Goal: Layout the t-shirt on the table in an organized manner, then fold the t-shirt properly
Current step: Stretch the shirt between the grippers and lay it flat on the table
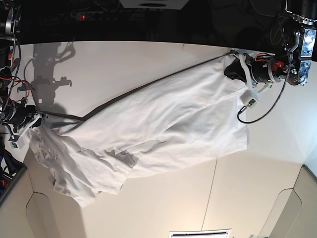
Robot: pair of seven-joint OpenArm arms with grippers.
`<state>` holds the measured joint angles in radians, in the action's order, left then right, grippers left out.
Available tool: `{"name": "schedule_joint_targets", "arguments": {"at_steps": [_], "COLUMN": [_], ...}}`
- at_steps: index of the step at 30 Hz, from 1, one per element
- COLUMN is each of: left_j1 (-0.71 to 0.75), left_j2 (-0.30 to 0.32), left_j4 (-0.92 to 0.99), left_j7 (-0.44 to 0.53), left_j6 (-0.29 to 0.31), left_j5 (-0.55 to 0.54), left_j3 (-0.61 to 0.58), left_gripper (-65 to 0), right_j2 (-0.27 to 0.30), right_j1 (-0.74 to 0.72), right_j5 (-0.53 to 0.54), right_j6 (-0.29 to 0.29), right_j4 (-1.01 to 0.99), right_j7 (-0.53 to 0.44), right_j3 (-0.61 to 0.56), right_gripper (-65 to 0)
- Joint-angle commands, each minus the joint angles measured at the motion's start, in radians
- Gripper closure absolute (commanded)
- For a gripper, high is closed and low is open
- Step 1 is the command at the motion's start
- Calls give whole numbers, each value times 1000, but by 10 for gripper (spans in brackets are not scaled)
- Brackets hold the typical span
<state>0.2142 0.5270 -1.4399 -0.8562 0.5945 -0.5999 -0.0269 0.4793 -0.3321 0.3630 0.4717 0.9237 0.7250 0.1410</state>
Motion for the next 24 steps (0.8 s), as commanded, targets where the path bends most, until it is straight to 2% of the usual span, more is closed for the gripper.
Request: {"name": "schedule_joint_targets", "arguments": {"at_steps": [1, 4, 10, 16, 20, 24], "left_j1": [2, 2, -2, -35, -83, -134], "left_j2": [40, 85, 153, 161, 161, 161], "left_j4": [26, 56, 56, 56, 55, 55], "left_j7": [-44, -25, 9, 15, 15, 15], "left_j6": [-70, -112, -202, -239, -247, -247], "left_j5": [121, 161, 243, 307, 305, 304], "left_j3": [6, 6, 6, 7, 7, 8], "left_gripper": [-8, -8, -8, -9, -9, -9], "right_j2": [20, 22, 22, 23, 24, 24], "right_j1": [-21, -21, -21, -22, -22, -22], "right_j5": [17, 81, 235, 340, 362, 357], "right_j6": [10, 50, 57, 77, 79, 79], "right_j4": [17, 17, 17, 22, 57, 174], "right_j7": [18, 66, 215, 426, 444, 465], "right_j3": [8, 8, 8, 8, 8, 9], "right_gripper": [0, 0, 0, 0, 0, 0]}}
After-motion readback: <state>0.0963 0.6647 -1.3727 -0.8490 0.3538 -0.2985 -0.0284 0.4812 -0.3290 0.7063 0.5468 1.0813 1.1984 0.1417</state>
